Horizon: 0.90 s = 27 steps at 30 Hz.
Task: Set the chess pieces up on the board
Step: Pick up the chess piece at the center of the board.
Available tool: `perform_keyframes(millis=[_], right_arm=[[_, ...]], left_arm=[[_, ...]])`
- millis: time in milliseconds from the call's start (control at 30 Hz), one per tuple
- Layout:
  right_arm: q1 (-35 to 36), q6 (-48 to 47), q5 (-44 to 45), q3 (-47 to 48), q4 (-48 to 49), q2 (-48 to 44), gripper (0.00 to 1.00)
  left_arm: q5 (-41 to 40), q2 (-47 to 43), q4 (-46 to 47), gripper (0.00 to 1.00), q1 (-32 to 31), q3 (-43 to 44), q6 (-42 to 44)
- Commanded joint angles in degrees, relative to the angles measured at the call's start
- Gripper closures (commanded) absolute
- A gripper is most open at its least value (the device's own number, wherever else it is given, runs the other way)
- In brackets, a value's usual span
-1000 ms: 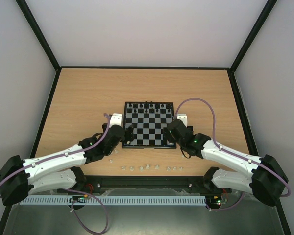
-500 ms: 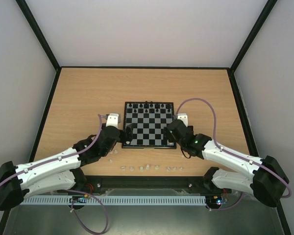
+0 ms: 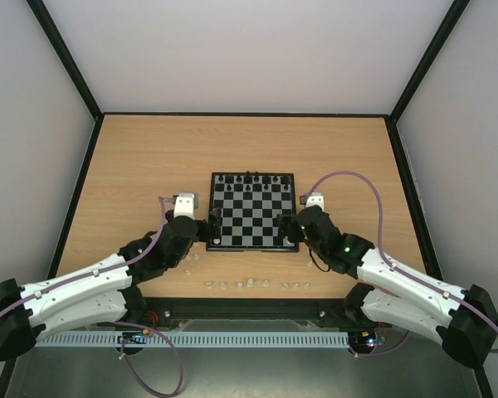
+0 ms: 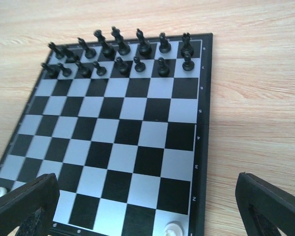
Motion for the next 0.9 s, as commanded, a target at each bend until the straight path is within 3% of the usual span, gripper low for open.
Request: perform_keyframes(millis=[0, 233, 600, 867], right_arm=[[0.27, 1.39, -2.56, -2.02, 2.00, -4.36, 0.01], [0.23, 2.08, -6.23, -2.16, 3.02, -6.31, 0.01], [0.25, 2.10, -5.60, -2.40, 0.97, -11.22, 0.02], [0.23, 3.59, -8.06, -3.83, -0.46, -13.93, 0.01]], left_arm=[[-3.80, -1.29, -2.14, 0.01, 0.05, 0.43, -3.03], [-5.03, 1.30, -6.86, 0.01, -0.31, 6.96, -7.34], [-13.97, 9.44, -14.56, 0.01, -8.49, 16.62, -13.46], [-17.95, 7.91, -17.84, 0.01, -12.25, 17.48, -14.84]])
